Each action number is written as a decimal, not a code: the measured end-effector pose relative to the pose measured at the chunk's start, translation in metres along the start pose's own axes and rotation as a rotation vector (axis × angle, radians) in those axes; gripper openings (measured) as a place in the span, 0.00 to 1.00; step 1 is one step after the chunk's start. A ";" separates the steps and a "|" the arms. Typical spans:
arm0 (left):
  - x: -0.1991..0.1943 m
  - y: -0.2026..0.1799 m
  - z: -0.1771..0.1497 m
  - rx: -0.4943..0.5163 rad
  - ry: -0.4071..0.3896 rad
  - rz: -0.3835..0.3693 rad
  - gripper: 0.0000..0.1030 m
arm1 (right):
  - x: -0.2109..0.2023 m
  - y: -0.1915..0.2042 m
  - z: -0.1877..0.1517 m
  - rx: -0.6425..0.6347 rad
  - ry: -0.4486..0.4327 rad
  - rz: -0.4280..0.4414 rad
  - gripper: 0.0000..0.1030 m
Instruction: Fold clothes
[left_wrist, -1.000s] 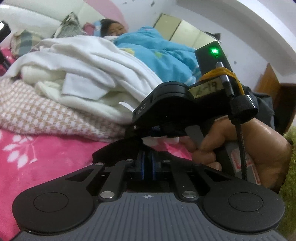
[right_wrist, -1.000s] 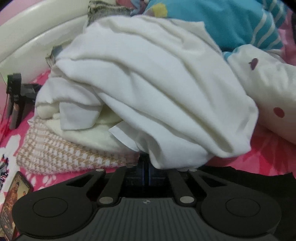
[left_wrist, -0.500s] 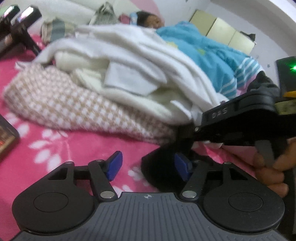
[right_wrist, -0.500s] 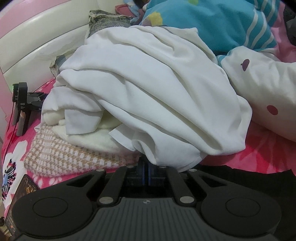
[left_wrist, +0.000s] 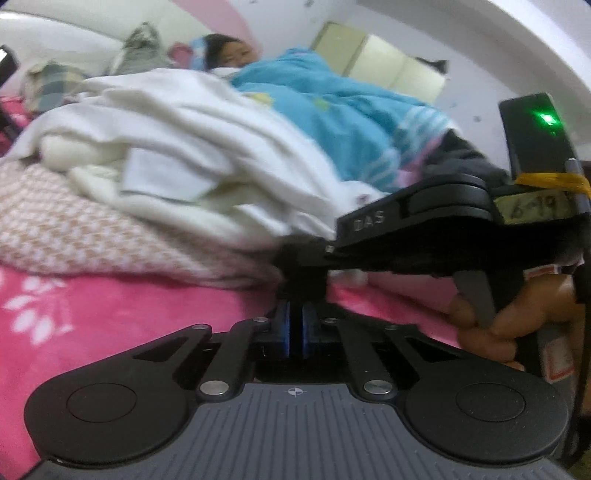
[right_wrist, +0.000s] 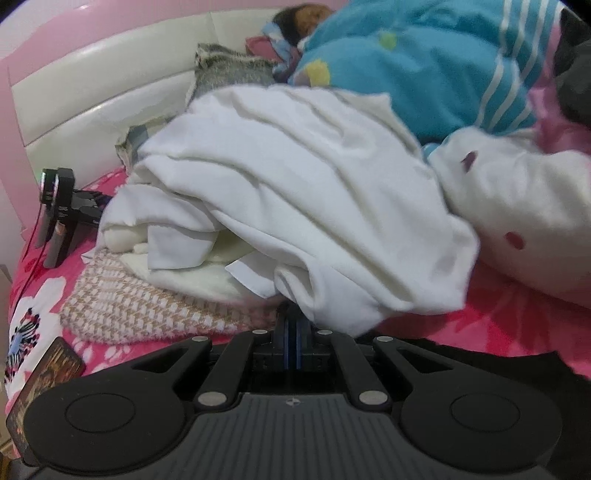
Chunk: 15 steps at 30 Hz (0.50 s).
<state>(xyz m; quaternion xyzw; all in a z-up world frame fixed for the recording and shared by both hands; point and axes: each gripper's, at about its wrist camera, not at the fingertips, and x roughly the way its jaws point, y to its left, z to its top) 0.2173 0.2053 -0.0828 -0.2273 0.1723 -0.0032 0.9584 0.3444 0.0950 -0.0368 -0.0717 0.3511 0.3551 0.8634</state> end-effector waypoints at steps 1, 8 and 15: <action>0.000 -0.008 -0.001 0.015 0.003 -0.020 0.04 | -0.007 -0.003 -0.002 -0.006 -0.013 -0.003 0.02; 0.004 -0.059 -0.024 0.148 0.059 -0.139 0.04 | -0.061 -0.038 -0.024 -0.001 -0.101 -0.022 0.02; 0.013 -0.088 -0.052 0.279 0.172 -0.186 0.10 | -0.066 -0.104 -0.067 0.156 -0.099 -0.031 0.02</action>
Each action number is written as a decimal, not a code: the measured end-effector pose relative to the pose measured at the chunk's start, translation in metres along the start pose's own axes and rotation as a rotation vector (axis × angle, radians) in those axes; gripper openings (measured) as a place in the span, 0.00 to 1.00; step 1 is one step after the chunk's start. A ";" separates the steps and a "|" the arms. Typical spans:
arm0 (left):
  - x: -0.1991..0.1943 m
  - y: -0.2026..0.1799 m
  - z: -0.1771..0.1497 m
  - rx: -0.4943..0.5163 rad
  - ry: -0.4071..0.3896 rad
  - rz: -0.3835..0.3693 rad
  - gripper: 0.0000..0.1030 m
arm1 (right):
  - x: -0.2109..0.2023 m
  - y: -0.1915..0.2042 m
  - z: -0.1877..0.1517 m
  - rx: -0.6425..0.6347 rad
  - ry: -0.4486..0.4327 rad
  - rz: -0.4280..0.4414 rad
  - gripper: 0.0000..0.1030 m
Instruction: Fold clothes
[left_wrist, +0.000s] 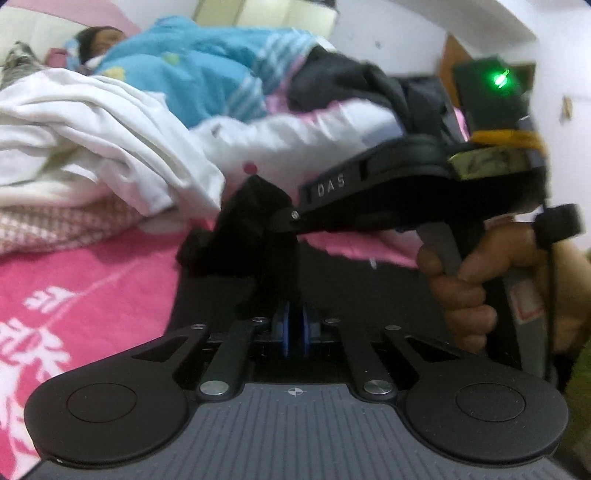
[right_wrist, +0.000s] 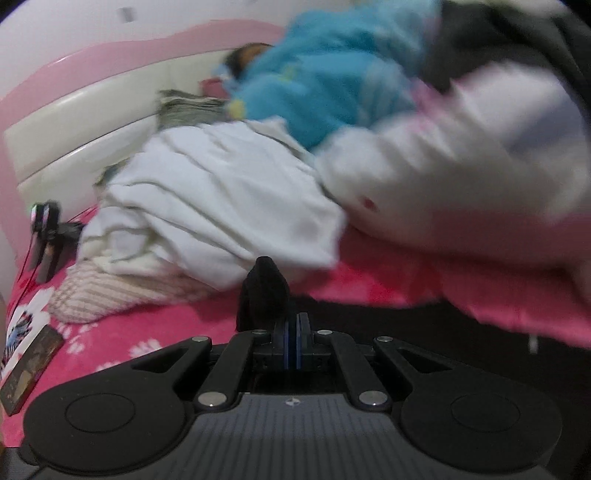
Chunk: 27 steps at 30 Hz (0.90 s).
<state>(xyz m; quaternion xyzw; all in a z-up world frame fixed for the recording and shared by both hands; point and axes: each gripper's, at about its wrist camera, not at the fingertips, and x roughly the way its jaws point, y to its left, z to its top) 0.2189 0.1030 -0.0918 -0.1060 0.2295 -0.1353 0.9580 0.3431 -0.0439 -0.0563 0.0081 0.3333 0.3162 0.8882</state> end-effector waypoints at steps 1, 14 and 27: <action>-0.001 -0.001 -0.002 0.010 0.017 -0.017 0.19 | 0.003 -0.013 -0.006 0.044 0.010 0.002 0.02; -0.026 0.029 -0.002 -0.006 0.048 -0.006 0.37 | -0.006 -0.108 -0.042 0.455 0.038 -0.070 0.09; -0.016 0.050 -0.001 -0.078 0.106 0.065 0.37 | 0.038 0.023 -0.011 -0.272 -0.009 -0.003 0.15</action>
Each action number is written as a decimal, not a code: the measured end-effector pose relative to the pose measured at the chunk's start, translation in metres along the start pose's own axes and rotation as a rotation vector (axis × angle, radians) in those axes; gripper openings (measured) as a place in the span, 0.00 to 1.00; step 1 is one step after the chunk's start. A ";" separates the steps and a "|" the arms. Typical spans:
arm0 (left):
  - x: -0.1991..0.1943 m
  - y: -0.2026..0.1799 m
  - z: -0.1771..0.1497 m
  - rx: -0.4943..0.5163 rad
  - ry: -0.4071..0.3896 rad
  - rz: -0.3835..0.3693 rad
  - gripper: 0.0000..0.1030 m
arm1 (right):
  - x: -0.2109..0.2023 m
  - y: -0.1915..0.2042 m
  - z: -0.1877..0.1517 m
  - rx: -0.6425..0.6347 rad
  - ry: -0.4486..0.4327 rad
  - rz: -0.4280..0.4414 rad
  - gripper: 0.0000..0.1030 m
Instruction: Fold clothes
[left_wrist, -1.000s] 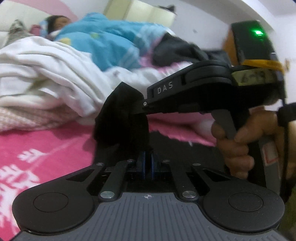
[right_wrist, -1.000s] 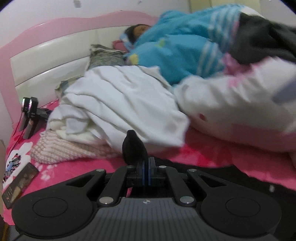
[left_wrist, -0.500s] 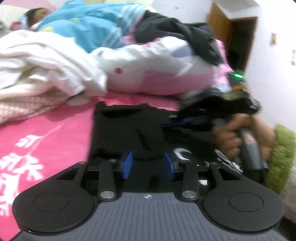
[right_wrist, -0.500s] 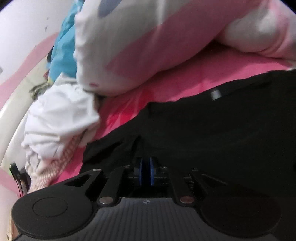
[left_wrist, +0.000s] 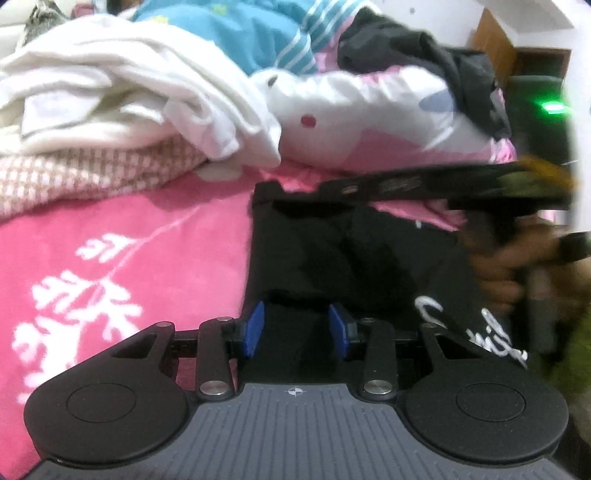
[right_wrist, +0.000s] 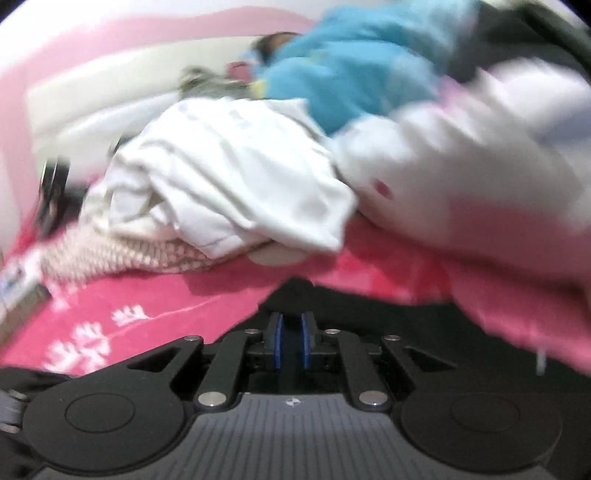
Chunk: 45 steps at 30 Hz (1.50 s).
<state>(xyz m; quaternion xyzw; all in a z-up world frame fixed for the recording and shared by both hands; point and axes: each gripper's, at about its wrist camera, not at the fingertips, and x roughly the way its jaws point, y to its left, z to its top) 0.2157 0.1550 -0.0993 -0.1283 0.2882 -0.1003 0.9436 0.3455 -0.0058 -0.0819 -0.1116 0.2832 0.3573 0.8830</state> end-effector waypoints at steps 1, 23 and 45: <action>-0.002 0.001 0.000 0.001 -0.020 -0.007 0.38 | 0.008 0.005 0.003 -0.088 -0.006 -0.022 0.24; 0.011 0.001 -0.003 0.011 0.040 0.023 0.37 | 0.081 -0.098 0.025 0.254 -0.007 -0.084 0.04; 0.013 0.002 -0.003 0.010 0.041 0.021 0.38 | 0.091 -0.043 0.032 -0.056 0.111 0.107 0.02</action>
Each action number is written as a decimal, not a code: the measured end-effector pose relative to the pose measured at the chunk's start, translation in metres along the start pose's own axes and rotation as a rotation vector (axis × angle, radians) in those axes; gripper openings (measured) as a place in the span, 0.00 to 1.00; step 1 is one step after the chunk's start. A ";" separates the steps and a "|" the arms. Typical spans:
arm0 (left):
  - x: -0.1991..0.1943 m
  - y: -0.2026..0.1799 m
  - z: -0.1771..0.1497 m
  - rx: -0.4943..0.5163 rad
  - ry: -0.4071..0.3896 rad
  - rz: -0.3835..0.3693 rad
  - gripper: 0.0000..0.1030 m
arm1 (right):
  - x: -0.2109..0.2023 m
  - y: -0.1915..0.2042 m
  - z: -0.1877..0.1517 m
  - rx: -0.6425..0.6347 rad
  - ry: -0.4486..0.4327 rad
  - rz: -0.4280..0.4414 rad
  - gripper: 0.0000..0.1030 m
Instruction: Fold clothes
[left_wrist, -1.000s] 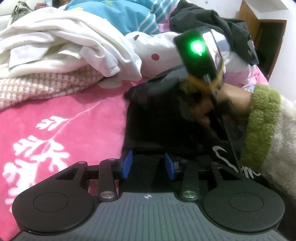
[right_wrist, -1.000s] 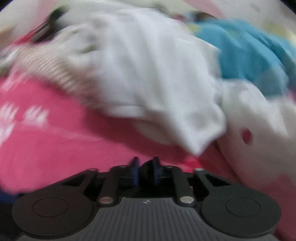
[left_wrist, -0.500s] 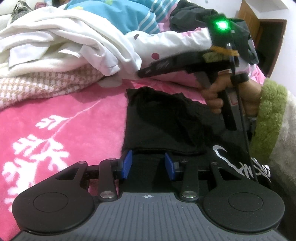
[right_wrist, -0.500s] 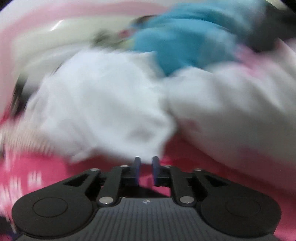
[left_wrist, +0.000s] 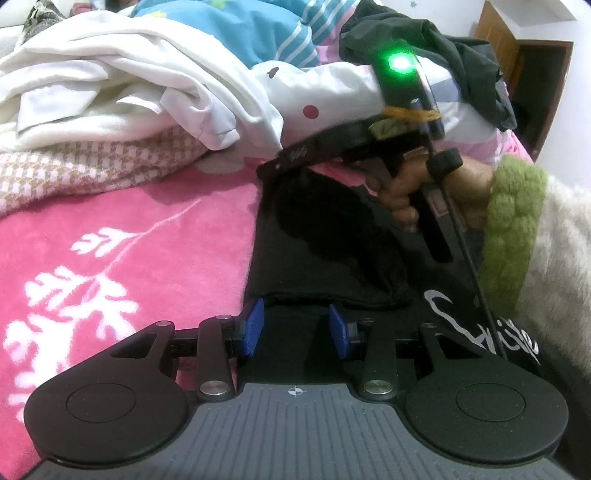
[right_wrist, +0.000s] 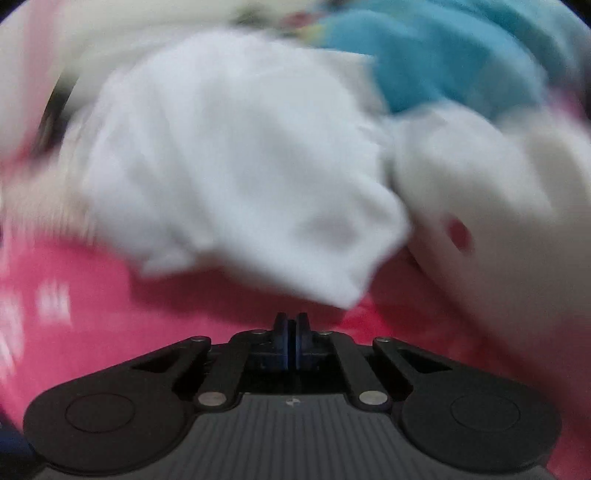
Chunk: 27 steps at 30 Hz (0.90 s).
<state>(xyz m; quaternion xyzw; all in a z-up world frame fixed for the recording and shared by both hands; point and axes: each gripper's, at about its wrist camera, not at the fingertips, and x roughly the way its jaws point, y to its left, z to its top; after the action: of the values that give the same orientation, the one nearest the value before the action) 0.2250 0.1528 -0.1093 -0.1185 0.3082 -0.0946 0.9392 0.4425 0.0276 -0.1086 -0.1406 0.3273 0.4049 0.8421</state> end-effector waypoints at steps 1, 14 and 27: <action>0.000 0.000 0.000 -0.001 0.000 0.000 0.38 | -0.002 -0.012 -0.003 0.100 -0.013 0.028 0.01; 0.000 0.001 0.000 -0.010 0.002 -0.007 0.38 | -0.024 -0.122 -0.062 1.039 -0.238 0.151 0.00; -0.005 0.014 0.001 -0.084 -0.008 -0.060 0.38 | -0.080 -0.089 -0.041 0.770 -0.099 -0.014 0.25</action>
<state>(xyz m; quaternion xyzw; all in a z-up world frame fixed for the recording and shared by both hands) 0.2230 0.1676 -0.1094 -0.1674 0.3044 -0.1092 0.9314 0.4573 -0.0964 -0.0882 0.2033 0.4134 0.2530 0.8507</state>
